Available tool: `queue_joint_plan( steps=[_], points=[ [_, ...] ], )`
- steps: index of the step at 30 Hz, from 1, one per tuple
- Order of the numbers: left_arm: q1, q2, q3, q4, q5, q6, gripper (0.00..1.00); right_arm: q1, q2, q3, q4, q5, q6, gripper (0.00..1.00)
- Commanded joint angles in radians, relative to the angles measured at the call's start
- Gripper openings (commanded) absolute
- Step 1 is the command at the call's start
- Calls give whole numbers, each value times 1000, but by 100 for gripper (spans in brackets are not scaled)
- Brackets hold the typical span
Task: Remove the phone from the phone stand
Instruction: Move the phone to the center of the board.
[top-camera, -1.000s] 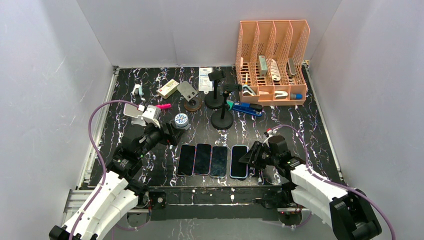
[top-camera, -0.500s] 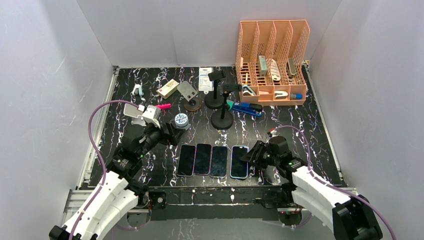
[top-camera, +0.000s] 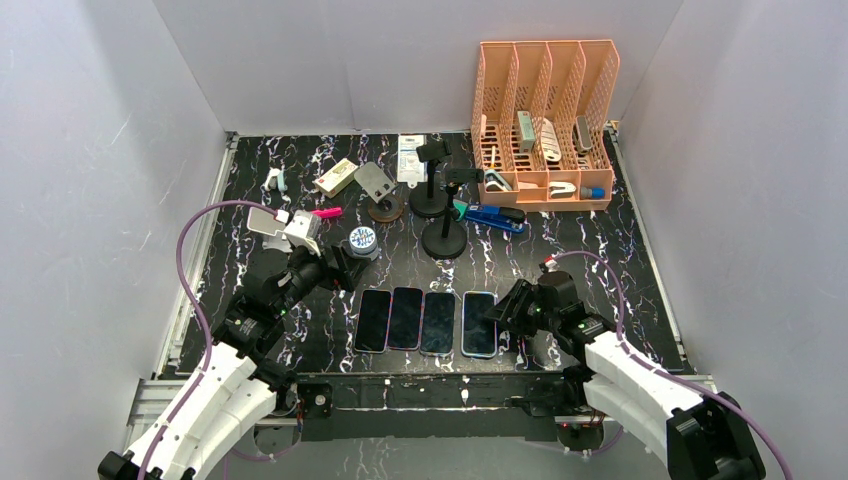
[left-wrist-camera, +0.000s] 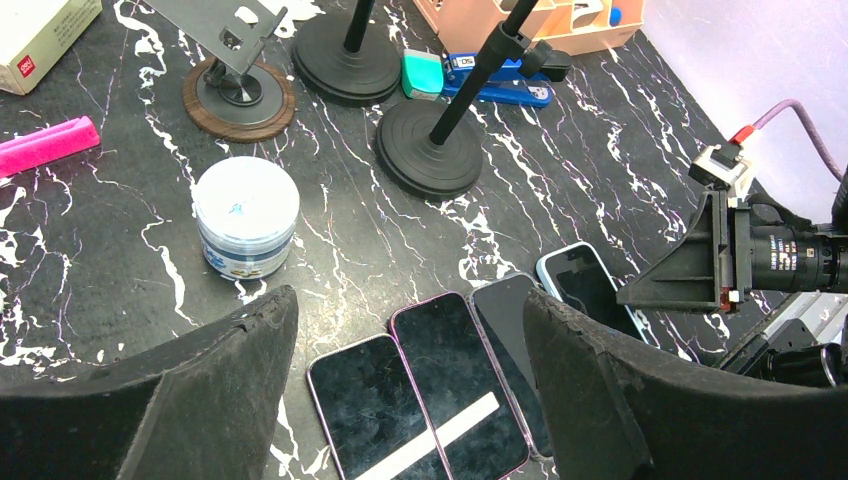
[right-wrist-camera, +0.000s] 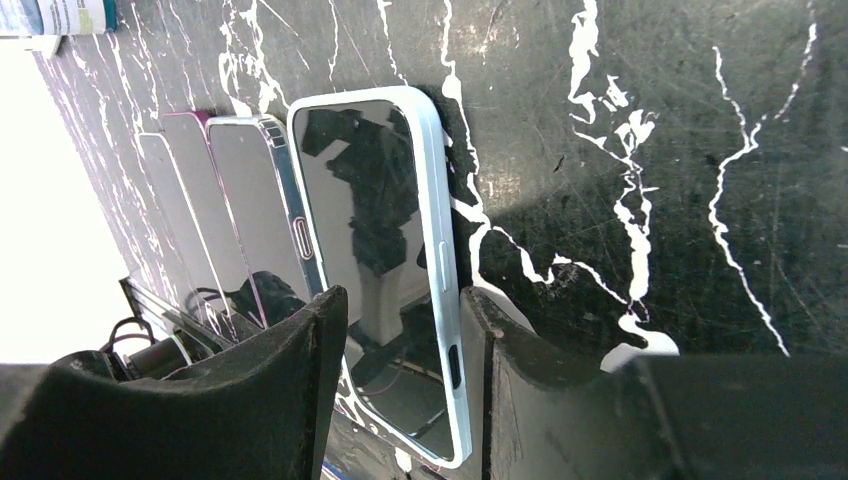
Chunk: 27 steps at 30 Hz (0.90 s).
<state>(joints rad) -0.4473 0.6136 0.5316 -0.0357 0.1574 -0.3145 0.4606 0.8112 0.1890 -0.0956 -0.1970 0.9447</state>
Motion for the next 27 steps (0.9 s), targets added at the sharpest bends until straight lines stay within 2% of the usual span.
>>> queue_joint_plan(
  steps=[1, 14, 20, 27],
  points=[
    [-1, -6, 11, -1, -2, 8, 80, 1, 1, 2, -111, 71, -2, 54],
    [-1, 1, 12, -1, -3, 7, 80, 1, -12, -11, -109, 47, 2, 54],
    [-1, 4, 13, -1, 0, 6, 80, 1, -11, -34, -68, 1, -1, 48],
    [-1, 5, 13, -1, 2, 6, 80, 3, 7, -40, -23, -32, 5, 47]
  ],
)
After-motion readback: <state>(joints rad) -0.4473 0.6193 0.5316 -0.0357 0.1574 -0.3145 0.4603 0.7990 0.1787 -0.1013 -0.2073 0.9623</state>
